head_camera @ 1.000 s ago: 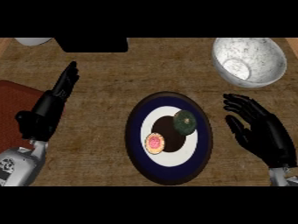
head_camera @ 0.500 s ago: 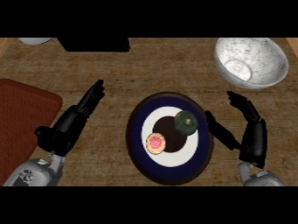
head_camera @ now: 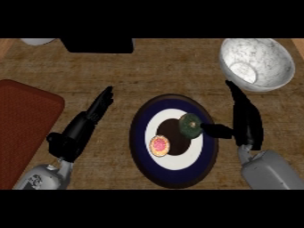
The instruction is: Pick the squash from the plate and place it in the bowl
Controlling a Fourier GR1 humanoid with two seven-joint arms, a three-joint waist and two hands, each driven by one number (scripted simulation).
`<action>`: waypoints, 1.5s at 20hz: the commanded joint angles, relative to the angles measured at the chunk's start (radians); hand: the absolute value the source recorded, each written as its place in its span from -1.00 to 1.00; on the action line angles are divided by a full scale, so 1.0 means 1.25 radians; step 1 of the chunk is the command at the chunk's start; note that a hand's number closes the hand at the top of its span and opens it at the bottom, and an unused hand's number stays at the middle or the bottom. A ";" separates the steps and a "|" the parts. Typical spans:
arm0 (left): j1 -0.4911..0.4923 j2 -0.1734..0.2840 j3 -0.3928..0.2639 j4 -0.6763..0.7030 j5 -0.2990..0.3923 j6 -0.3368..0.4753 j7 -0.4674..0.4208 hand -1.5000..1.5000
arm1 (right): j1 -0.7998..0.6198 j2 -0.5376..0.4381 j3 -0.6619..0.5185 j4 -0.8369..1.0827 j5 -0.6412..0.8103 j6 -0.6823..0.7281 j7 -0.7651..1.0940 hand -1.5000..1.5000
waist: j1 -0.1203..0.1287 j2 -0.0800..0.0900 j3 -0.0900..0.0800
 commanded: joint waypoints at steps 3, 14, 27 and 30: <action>-0.005 0.005 0.008 0.015 0.009 -0.023 -0.008 0.00 | -0.092 -0.014 0.061 -0.016 -0.085 0.353 0.251 -1.00 | 0.006 0.000 0.000; 0.050 -0.003 0.005 -0.021 -0.019 -0.013 -0.039 0.00 | -0.292 0.075 -0.016 -0.025 -0.312 0.614 0.595 -1.00 | 0.001 -0.001 0.005; -0.017 -0.018 0.056 0.010 0.008 -0.056 0.008 0.00 | -0.338 0.151 0.052 0.030 -0.228 0.558 0.640 -1.00 | -0.013 -0.001 0.005; 0.008 -0.042 0.025 -0.006 -0.033 -0.024 0.007 0.00 | -0.347 0.155 0.056 0.064 -0.177 0.549 0.614 -1.00 | -0.007 0.000 0.006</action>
